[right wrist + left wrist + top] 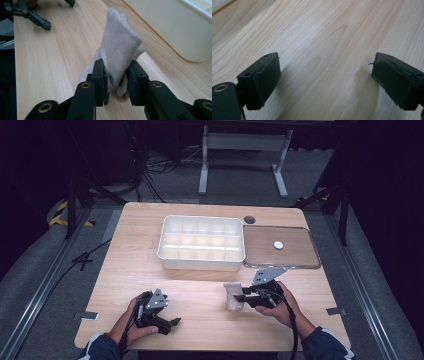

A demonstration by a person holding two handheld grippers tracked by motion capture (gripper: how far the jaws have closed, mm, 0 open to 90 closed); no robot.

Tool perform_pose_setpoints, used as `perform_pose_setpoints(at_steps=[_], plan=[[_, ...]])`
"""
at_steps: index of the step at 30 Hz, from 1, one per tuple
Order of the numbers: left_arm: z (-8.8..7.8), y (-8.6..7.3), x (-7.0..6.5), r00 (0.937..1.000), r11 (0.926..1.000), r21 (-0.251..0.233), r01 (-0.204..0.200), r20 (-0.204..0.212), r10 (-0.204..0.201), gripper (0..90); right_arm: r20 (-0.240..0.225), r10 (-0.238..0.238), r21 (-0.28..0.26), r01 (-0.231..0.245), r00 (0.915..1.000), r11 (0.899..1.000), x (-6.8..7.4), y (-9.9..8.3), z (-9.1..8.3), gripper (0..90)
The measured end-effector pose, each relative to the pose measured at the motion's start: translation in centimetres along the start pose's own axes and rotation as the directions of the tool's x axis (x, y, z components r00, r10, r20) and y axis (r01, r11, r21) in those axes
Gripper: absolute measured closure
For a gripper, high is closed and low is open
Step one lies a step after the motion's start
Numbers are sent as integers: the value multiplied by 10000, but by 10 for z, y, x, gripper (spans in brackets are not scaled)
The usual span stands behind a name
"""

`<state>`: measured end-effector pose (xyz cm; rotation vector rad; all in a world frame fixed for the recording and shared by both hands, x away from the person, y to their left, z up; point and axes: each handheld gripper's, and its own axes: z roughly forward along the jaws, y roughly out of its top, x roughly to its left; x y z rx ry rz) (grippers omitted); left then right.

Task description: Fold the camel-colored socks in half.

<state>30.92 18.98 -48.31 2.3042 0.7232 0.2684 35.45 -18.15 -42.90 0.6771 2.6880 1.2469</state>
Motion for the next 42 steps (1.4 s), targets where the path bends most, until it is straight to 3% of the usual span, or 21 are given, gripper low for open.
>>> perform_pose_setpoints(at_steps=[20, 33, 42], plan=[[1, 1, 0, 10000, 10000, 12, 54, -28, -54, 80, 713, 27, -541, 11, 9975, 9985, -6, 0, -19, 708], [6, 5, 1, 10000, 9999, 141, -46, 78, 44, 21, 1440, 289, -1073, -134, 9892, 9941, -16, -1, -36, 708], [6, 5, 1, 10000, 9999, 164, -34, 58, 33, 18, 1663, 358, -1302, -141, 9854, 9914, -17, -1, -42, 708]])
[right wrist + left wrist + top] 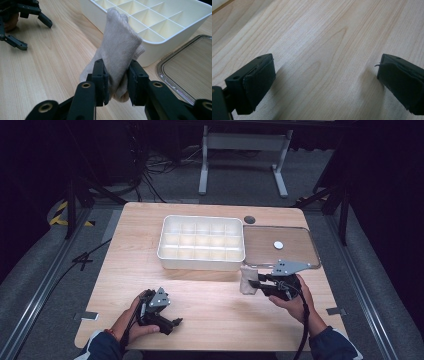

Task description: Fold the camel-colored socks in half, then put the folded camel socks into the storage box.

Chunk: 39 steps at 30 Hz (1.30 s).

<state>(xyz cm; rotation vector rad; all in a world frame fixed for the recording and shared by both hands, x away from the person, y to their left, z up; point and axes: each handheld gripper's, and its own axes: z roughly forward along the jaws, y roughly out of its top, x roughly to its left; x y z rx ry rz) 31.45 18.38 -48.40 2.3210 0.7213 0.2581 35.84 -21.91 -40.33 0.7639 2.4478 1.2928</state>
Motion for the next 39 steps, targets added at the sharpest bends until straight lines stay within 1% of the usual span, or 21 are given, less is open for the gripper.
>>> perform_pose_setpoints(at_steps=[5, 8, 13, 21, 24, 29, 36, 39], plan=[[0, 0, 0, 10000, 10000, -11, 12, 14, -12, 14, 91, -7, -82, 8, 10000, 10000, -1, 0, -3, 708], [0, 1, 1, 10000, 10000, 61, -63, 26, 63, 8, 178, 6, -189, -3, 9998, 9998, -1, 0, -5, 707], [1, 1, 1, 10000, 10000, 69, -30, 13, 30, 6, 232, 71, -266, -64, 9997, 9996, -3, 0, -7, 707], [1, 1, 0, 10000, 10000, 56, -15, 29, 15, 2, 329, -172, -317, 183, 9993, 9993, -3, 3, -10, 707], [2, 1, 0, 10000, 10000, 24, 8, 28, -8, 2, 344, -197, -436, 212, 9992, 9988, -5, 7, -12, 707], [2, 2, 1, 10000, 10000, 68, -29, 57, 29, 0, 399, -385, -511, 405, 9985, 9979, -6, 15, -13, 707], [2, 2, 1, 9999, 9999, 92, -101, 33, 101, 2, 646, -577, -728, 624, 9962, 9954, -9, 34, -15, 707], [2, 2, 0, 10000, 10000, 56, -24, 35, 24, 1, 695, -698, -709, 747, 9951, 9947, -11, 43, -13, 707]])
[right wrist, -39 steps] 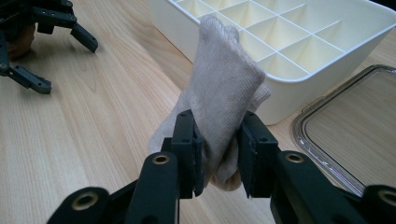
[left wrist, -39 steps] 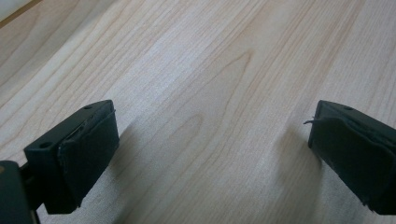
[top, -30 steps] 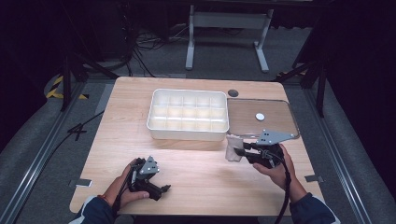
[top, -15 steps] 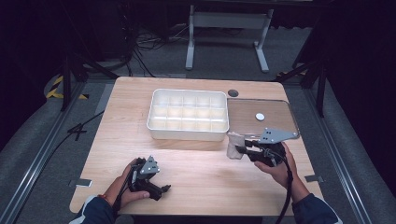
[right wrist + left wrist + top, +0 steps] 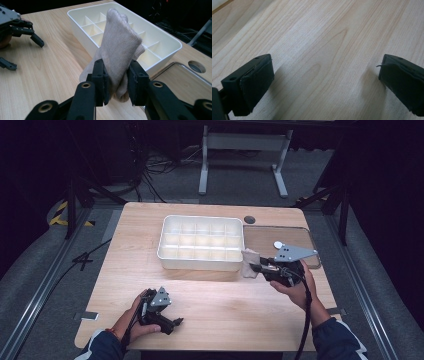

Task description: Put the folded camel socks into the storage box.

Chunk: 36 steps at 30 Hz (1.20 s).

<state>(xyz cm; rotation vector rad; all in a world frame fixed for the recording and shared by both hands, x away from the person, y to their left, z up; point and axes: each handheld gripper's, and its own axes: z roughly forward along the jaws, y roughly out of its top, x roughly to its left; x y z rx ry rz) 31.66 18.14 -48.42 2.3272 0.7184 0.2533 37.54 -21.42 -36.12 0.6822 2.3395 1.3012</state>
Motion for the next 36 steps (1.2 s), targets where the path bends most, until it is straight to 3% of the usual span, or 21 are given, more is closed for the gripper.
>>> perform_pose_setpoints(at_steps=[11, 36], plan=[[0, 0, 0, 10000, 10000, -24, 20, -13, -20, 1, 142, -8, -257, 12, 9999, 9997, -8, 15, 5, 707], [0, 0, 0, 10000, 10000, -29, 49, -10, -49, 1, 588, -17, -31, 19, 9983, 10000, -19, 26, 29, 707]])
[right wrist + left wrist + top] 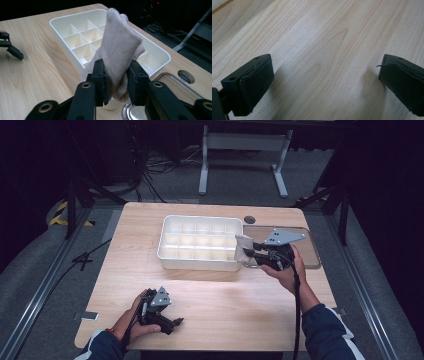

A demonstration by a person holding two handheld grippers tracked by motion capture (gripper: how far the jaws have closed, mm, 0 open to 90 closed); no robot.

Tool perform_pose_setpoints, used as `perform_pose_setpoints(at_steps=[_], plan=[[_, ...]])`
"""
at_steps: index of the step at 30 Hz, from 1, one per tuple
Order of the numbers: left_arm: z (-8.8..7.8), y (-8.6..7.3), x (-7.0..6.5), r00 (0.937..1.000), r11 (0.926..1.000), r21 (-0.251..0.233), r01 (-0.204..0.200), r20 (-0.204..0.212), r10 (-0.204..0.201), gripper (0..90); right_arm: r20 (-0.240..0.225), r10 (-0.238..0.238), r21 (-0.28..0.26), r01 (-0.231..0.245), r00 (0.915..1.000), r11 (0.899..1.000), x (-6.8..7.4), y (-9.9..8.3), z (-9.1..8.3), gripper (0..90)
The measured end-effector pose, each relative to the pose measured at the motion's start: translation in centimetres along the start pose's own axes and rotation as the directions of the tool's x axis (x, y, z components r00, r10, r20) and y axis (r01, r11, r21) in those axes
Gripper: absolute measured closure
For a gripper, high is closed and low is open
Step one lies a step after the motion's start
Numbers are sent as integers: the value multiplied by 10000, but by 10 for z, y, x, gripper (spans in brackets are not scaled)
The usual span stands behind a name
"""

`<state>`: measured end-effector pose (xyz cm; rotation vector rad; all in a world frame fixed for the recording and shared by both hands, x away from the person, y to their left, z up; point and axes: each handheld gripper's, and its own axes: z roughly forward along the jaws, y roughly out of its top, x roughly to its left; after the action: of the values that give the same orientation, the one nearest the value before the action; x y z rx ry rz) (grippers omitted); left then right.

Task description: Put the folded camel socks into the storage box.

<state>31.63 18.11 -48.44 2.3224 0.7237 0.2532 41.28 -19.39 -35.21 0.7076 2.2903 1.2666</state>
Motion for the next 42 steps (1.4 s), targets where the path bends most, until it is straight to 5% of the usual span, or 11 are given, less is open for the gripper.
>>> perform_pose_setpoints(at_steps=[21, 31, 42], plan=[[0, 0, 0, 10000, 10000, 21, -31, 1, 31, 1, 309, -185, 894, 156, 9994, 9959, -6, 5, 38, 707], [0, 0, 0, 10000, 10000, 40, -57, 12, 57, 1, 748, -389, 1736, 254, 9964, 9845, -11, -1, 62, 706], [0, 0, 0, 10000, 10000, 30, -56, 13, 56, 2, 621, -456, 2183, 310, 9970, 9754, -14, -6, 77, 702]])
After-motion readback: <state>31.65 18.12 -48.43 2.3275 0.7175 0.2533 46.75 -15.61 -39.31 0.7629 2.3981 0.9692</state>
